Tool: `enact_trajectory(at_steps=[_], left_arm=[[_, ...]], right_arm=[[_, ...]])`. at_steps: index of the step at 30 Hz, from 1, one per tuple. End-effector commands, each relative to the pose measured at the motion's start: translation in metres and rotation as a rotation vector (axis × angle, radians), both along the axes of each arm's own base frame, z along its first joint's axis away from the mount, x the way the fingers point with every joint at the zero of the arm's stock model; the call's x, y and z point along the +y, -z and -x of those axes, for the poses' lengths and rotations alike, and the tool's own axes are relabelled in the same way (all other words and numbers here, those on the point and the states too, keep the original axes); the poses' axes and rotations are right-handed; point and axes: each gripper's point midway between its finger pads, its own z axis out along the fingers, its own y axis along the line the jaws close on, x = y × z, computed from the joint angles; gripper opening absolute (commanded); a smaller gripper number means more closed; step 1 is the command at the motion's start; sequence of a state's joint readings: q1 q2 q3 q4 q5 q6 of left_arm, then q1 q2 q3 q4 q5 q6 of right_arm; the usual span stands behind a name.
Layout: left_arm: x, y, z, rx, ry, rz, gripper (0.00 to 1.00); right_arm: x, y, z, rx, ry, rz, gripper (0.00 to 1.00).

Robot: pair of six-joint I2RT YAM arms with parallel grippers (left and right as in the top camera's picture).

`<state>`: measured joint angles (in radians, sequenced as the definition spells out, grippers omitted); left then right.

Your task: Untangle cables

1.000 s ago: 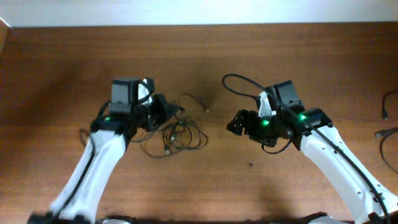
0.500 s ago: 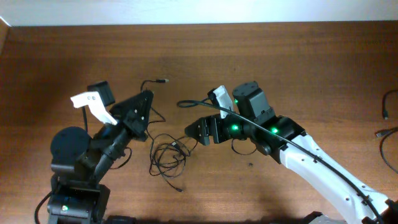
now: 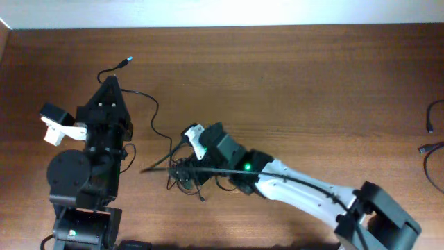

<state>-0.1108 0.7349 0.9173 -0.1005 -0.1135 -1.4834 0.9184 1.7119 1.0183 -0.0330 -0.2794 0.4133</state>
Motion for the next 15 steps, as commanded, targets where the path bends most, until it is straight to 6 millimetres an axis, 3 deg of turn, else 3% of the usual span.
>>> enact_trajectory(at_steps=[1, 2, 3, 4, 6, 7, 8, 11, 13, 15], left_arm=[[0.0, -0.004, 0.002, -0.01, 0.006, 0.057, 0.0], [0.003, -0.002, 0.002, 0.0, -0.011, 0.058, 0.0], [0.009, 0.001, 0.002, 0.011, -0.045, 0.058, 0.0], [0.022, 0.005, 0.002, 0.028, -0.1, 0.034, 0.0], [0.05, 0.015, 0.004, 0.072, -0.199, -0.03, 0.0], [0.078, 0.028, 0.009, 0.134, -0.296, -0.075, 0.0], [0.102, 0.042, 0.016, 0.204, -0.374, -0.105, 0.0], [0.161, 0.072, 0.034, 0.37, -0.556, -0.193, 0.0], [0.181, 0.094, 0.031, 0.461, -0.563, -0.212, 0.0], [0.182, 0.116, 0.016, 0.528, -0.482, -0.215, 0.0]], right_arm=[[-0.008, 0.049, -0.036, -0.108, 0.155, 0.147, 0.88], [-0.014, 0.071, -0.039, -0.1, 0.175, 0.2, 0.65], [-0.028, 0.088, -0.041, -0.077, 0.198, 0.269, 0.55], [-0.043, 0.096, -0.043, -0.054, 0.218, 0.319, 0.5], [-0.099, 0.101, -0.06, -0.011, 0.33, 0.461, 0.4], [-0.16, 0.097, -0.081, 0.015, 0.469, 0.575, 0.36], [-0.198, 0.091, -0.094, 0.038, 0.562, 0.618, 0.35], [-0.281, 0.081, -0.117, 0.14, 0.764, 0.628, 0.4], [-0.3, 0.084, -0.121, 0.25, 0.798, 0.53, 0.43], [-0.305, 0.084, -0.122, 0.288, 0.807, 0.486, 0.43]])
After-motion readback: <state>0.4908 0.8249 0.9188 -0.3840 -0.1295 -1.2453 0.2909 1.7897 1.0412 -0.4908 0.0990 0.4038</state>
